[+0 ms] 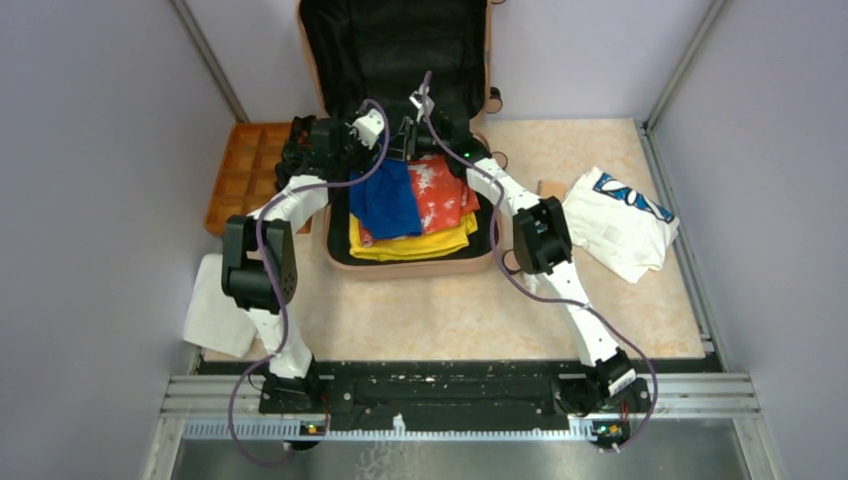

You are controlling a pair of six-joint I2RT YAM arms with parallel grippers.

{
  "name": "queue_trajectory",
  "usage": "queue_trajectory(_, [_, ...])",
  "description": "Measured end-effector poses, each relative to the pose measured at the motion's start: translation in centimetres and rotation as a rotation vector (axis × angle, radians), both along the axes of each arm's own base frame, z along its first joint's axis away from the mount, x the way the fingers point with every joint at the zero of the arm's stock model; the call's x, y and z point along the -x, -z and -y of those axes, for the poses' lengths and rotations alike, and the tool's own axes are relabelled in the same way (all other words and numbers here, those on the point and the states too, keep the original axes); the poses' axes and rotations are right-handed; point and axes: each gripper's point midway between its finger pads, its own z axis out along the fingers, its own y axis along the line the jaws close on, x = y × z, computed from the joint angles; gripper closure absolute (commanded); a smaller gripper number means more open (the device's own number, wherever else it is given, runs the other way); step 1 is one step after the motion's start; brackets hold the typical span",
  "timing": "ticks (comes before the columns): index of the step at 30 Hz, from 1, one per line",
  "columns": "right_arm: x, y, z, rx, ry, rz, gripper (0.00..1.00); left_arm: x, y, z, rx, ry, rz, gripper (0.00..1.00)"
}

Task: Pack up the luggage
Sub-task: Place the clothes in the luggage.

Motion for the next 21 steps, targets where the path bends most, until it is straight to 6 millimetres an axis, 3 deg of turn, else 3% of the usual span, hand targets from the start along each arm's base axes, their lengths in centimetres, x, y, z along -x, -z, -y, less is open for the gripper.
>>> queue_trajectory(1, [-0.3, 0.6, 0.0, 0.004, 0.011, -0.009, 0.52, -0.4, 0.3, -0.4, -0.015, -0.012, 0.009, 0.04])
queue_trajectory(2, [-0.7, 1.2, -0.1, 0.012, 0.023, -0.013, 0.45, -0.9, 0.5, -1.1, -0.032, -0.042, 0.020, 0.02])
queue_trajectory(5, [-2.0, 3.1, 0.2, 0.046, 0.086, -0.042, 0.31, -2.1, -0.1, -2.9, -0.058, -0.116, 0.074, 0.01])
queue_trajectory(9, [-2.9, 3.6, 0.3, 0.069, 0.152, -0.027, 0.17, -3.1, -2.2, -3.5, -0.068, -0.185, 0.165, 0.01])
queue_trajectory(16, [-5.3, 4.0, 1.3, 0.162, 0.315, 0.048, 0.09, -4.0, -5.5, -3.9, -0.066, -0.230, 0.225, 0.01])
queue_trajectory(21, [-5.3, 3.6, 3.8, 0.266, 0.406, 0.066, 0.01, -2.7, -6.7, -4.3, -0.071, -0.228, 0.200, 0.01])
